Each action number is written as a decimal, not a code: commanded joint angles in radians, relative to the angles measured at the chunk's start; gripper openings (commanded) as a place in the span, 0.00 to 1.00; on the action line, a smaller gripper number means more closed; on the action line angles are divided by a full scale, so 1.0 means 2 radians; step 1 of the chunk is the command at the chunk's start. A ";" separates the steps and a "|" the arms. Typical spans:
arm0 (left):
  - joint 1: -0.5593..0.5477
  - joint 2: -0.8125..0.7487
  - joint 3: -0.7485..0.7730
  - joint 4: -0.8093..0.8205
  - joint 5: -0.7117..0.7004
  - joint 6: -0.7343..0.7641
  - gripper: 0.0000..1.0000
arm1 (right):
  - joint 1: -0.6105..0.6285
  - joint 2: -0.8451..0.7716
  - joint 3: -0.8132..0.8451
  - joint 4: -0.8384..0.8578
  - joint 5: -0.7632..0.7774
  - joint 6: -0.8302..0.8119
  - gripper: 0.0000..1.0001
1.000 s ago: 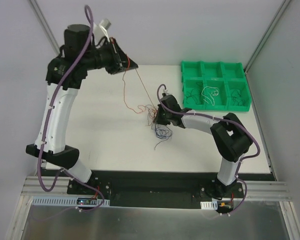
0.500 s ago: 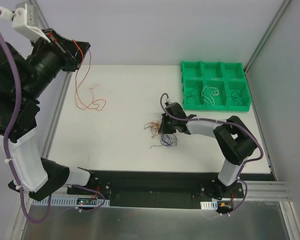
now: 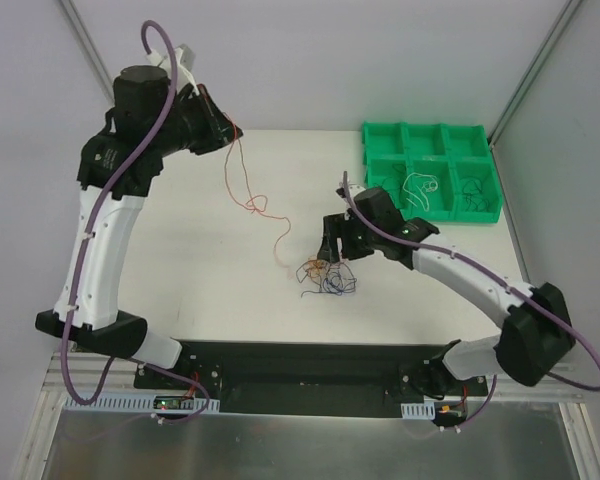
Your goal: Untangle the cables
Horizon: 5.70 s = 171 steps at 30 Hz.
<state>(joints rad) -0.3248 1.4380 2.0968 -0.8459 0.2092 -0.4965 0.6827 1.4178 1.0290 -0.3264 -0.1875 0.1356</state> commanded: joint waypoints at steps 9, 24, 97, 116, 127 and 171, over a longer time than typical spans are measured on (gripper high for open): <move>0.011 0.046 -0.117 0.034 -0.006 -0.079 0.00 | -0.027 -0.130 0.085 -0.082 0.027 -0.039 0.82; 0.019 0.178 -0.207 0.040 -0.066 -0.023 0.03 | -0.020 0.073 0.209 -0.055 -0.029 0.056 0.91; 0.049 -0.167 -0.575 0.022 -0.017 0.075 0.74 | 0.053 0.462 0.592 -0.093 0.065 -0.086 0.00; 0.052 -0.160 -0.570 0.049 -0.006 0.038 0.73 | -0.131 0.288 0.683 -0.003 0.076 0.028 0.00; 0.052 -0.145 -0.563 0.060 -0.002 0.024 0.72 | -0.179 0.316 0.794 0.084 0.146 -0.087 0.00; 0.052 -0.122 -0.554 0.076 0.042 0.030 0.77 | -0.242 0.347 0.660 0.169 0.131 -0.104 0.00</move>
<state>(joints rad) -0.2226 1.2106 0.9848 -0.7097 0.2810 -0.4385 0.1970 2.0888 2.4340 0.0471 0.1112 -0.0425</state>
